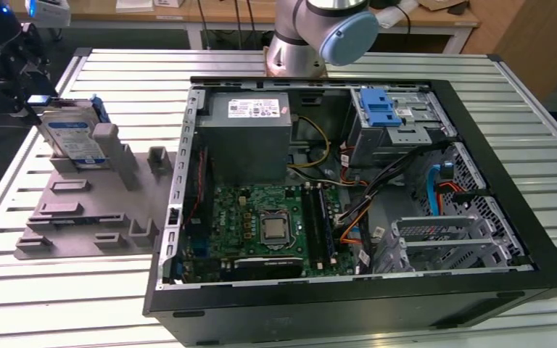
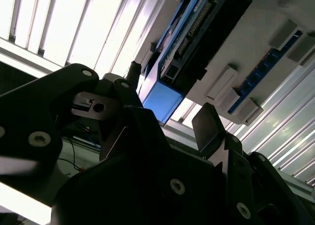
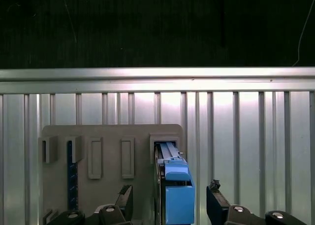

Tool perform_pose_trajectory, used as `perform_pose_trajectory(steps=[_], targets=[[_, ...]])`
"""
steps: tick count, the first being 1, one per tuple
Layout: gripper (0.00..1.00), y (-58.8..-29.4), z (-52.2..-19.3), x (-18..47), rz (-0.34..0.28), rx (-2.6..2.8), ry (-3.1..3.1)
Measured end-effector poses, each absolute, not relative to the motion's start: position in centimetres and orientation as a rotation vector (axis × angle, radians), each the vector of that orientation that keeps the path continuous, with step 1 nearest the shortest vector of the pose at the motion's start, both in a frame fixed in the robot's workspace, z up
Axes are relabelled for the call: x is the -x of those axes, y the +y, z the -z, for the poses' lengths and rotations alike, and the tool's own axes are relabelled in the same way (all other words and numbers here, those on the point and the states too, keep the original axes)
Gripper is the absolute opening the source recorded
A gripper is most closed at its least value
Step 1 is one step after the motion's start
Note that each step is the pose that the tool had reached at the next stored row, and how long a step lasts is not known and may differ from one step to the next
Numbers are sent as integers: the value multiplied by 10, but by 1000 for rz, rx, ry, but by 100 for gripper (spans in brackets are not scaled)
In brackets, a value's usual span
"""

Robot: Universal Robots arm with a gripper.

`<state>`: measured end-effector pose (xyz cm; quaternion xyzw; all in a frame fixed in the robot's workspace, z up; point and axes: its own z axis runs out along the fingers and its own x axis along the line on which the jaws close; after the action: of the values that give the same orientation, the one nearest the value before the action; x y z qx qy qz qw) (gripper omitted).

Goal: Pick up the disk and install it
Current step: 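Pick up the disk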

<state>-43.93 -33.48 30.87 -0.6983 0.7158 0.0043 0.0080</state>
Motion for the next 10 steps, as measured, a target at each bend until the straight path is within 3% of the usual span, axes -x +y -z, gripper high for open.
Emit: perform_pose_trajectory(steps=[10], targets=[[69,-335,-299,439,-14,2183,2237]])
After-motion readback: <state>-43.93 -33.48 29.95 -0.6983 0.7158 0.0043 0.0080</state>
